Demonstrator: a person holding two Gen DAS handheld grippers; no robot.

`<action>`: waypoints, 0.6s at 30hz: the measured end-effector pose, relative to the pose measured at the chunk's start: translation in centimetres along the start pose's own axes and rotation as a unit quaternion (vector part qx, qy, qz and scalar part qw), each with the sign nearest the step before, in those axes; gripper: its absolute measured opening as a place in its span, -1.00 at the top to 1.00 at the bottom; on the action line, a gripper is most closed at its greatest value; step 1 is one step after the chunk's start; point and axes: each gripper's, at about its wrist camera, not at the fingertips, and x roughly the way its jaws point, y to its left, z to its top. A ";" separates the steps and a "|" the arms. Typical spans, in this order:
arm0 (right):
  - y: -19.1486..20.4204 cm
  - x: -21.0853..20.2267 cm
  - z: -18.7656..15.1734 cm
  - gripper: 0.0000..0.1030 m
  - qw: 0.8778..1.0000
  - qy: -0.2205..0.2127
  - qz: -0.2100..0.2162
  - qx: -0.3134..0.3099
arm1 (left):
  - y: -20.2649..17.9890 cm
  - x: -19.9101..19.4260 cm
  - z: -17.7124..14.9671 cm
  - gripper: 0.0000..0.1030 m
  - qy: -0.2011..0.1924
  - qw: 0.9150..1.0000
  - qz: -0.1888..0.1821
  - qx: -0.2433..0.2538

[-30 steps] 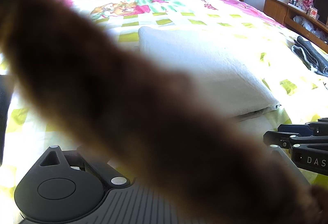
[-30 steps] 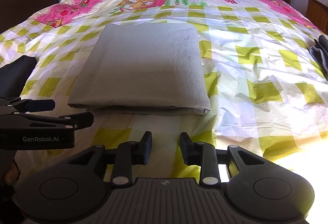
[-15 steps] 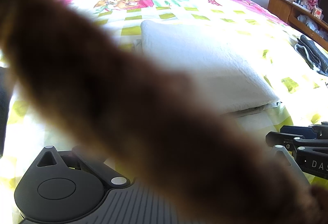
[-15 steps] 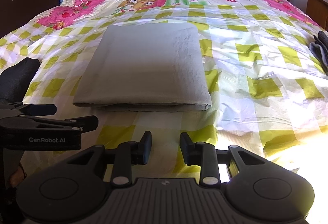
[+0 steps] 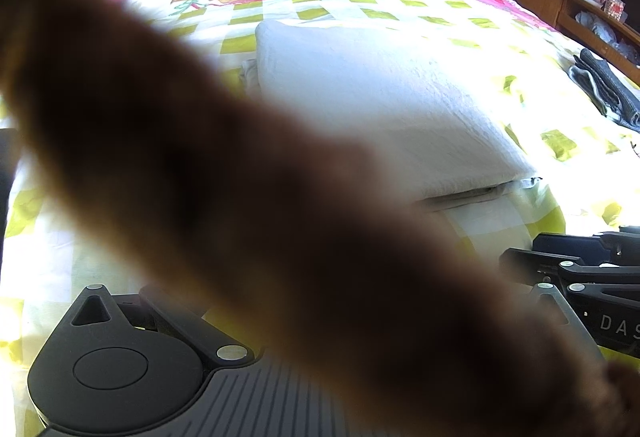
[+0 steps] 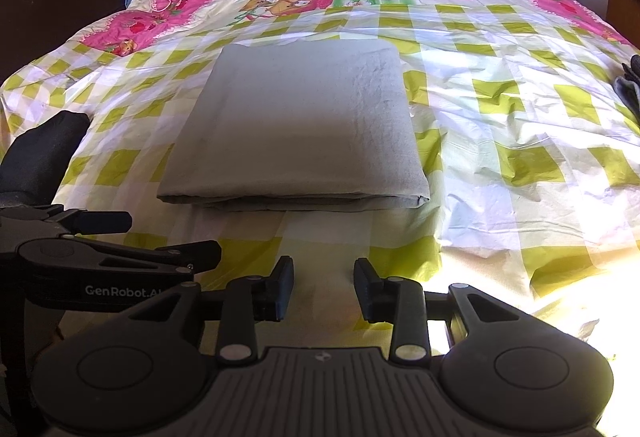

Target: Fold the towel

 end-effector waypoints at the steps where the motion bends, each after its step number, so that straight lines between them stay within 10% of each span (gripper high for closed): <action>1: 0.0 0.0 0.0 0.07 1.000 0.001 0.000 0.000 | -0.1 0.0 0.0 -1.00 0.001 1.000 0.000 0.001; 18: 0.1 0.3 -0.1 0.05 1.000 0.004 -0.001 -0.004 | -0.3 0.0 0.0 -1.00 0.003 1.000 0.003 0.003</action>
